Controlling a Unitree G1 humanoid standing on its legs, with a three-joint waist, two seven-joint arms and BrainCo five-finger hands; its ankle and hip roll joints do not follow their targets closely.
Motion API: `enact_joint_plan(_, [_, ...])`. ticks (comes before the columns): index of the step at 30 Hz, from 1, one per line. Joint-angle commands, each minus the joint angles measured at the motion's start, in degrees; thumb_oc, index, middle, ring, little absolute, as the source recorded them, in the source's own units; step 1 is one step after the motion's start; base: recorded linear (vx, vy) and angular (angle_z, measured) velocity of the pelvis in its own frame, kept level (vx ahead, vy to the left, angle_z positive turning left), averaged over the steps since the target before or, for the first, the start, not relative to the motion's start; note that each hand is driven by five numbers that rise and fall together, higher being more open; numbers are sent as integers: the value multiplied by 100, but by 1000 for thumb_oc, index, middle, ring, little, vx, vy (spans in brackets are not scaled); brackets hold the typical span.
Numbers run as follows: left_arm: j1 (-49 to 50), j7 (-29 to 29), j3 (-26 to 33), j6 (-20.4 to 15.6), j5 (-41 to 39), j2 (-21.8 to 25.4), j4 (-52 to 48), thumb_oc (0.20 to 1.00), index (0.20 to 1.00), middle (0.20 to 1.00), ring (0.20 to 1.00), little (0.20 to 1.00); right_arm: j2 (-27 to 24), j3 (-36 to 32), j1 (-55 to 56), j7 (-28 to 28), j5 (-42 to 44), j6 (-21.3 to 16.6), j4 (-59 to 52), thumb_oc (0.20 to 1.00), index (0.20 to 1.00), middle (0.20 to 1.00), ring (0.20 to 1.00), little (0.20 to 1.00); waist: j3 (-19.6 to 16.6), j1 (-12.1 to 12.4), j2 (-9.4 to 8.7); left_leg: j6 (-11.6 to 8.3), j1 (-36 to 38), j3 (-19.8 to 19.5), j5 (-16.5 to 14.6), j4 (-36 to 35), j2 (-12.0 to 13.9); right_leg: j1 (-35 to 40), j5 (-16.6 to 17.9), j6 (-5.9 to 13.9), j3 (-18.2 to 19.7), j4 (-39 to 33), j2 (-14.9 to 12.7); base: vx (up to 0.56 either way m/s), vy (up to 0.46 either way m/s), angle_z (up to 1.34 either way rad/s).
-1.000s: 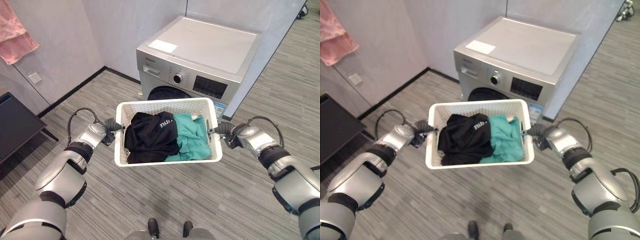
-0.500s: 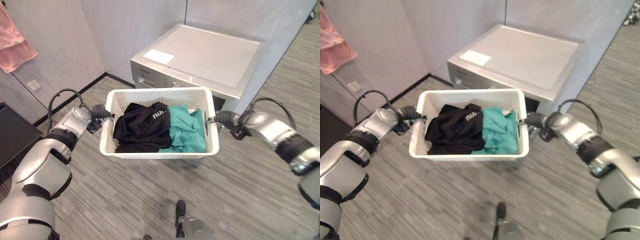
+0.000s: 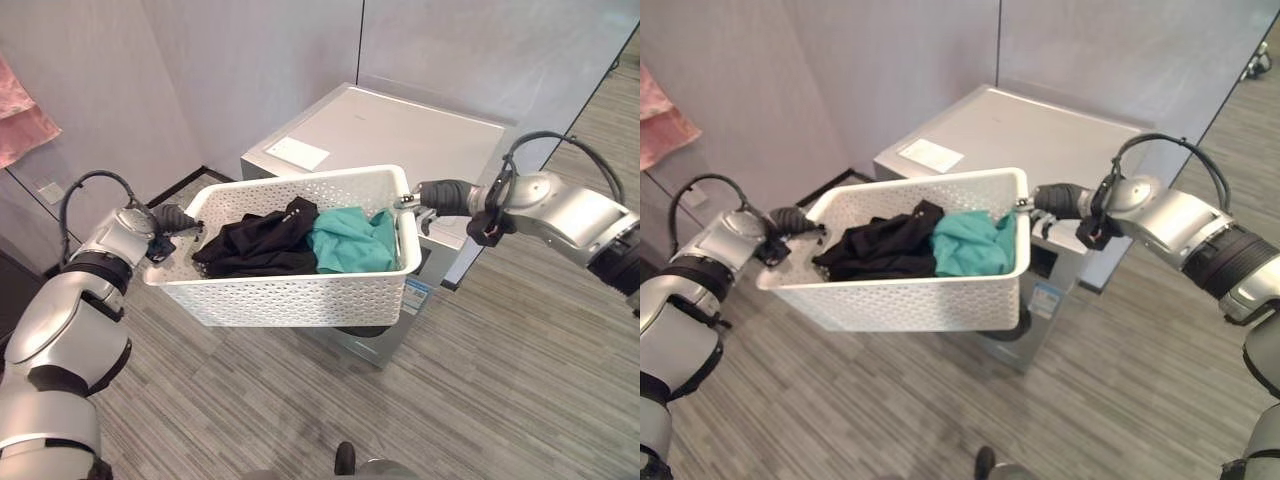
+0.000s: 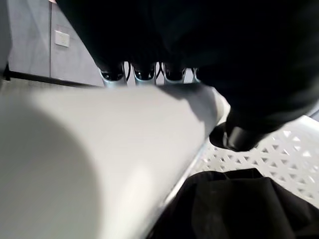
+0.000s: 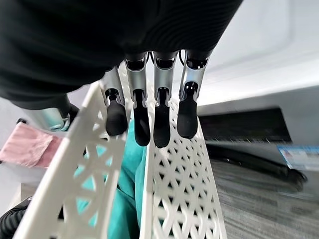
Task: Grab the laundry basket,head to the washer,open it,put in the laundry and shut it.
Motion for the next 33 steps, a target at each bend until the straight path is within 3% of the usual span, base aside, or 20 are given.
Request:
enact_joint_plan(1, [-512,135,-447,-391,-8,142,33,200,200,200,200,200,-141,-410,-534,-199,319,-539,58,200,200,200,200,200,-289,321,40,540,-316,190,656,-1759,-323,95,-215,1245,355,-3,-262,188,56,2])
enact_joint_plan(3, [-509,140,-511,-421,-16,203,16,200,200,200,200,200,-100,-359,-515,-174,275,-579,-10,200,200,200,200,200,-281,489,133,453,-737,-79,1156,-2376,-286,272,-282,1263,500,-50,-219,226,74,-10])
enact_joint_plan(5, [-497,166,-556,-503,24,377,72,200,200,200,200,200,-22,-310,-572,-122,253,-652,22,200,200,200,200,200,-249,665,217,388,-911,-425,1415,-2696,-288,469,-384,1269,669,-39,-207,251,71,-39])
enact_joint_plan(6, [-458,132,-585,-499,33,441,138,200,200,200,200,200,43,-317,-558,-148,191,-643,106,200,200,200,200,200,-278,659,275,433,-701,-458,1254,-2677,-312,470,-488,1302,739,103,-228,225,99,-50])
enact_joint_plan(10, [-442,14,-729,-447,294,395,-8,200,200,200,200,200,375,-568,-396,-99,198,-487,273,200,200,200,200,200,-531,662,401,600,-63,-475,1125,-3081,-439,516,-466,1361,898,64,-361,226,177,-80])
enact_joint_plan(20, [-519,75,-728,-424,80,661,178,200,200,200,200,200,1083,-440,-797,-160,314,-494,775,200,200,200,200,200,-719,733,470,781,297,-174,882,-3275,-543,398,-353,1562,1210,19,-597,97,90,-21])
enact_joint_plan(22, [-581,158,-518,-394,-234,732,291,200,200,200,200,200,1035,-572,-602,-186,345,-557,491,200,200,200,200,200,-773,678,474,770,322,-204,890,-3335,-519,394,-404,1539,1167,43,-574,84,-20,-13])
enact_joint_plan(31, [-555,161,-362,-347,-197,768,585,200,200,200,200,200,843,-832,-269,-285,288,-549,451,200,200,200,200,200,-771,617,473,756,375,-287,860,-3335,-488,421,-471,1487,1028,116,-513,32,-28,5])
enact_joint_plan(32, [-543,161,-340,-333,-202,784,600,200,200,200,200,200,850,-875,-224,-314,255,-544,462,470,470,470,470,470,-774,615,477,751,368,-285,863,-3335,-480,414,-476,1484,1015,122,-506,0,0,0])
enact_joint_plan(33, [-537,165,-310,-327,-190,802,629,200,200,200,200,200,864,-946,-159,-345,227,-548,444,1000,1000,1000,1000,1000,-784,610,481,746,355,-283,865,-3335,-473,405,-478,1485,992,116,-500,0,0,0])
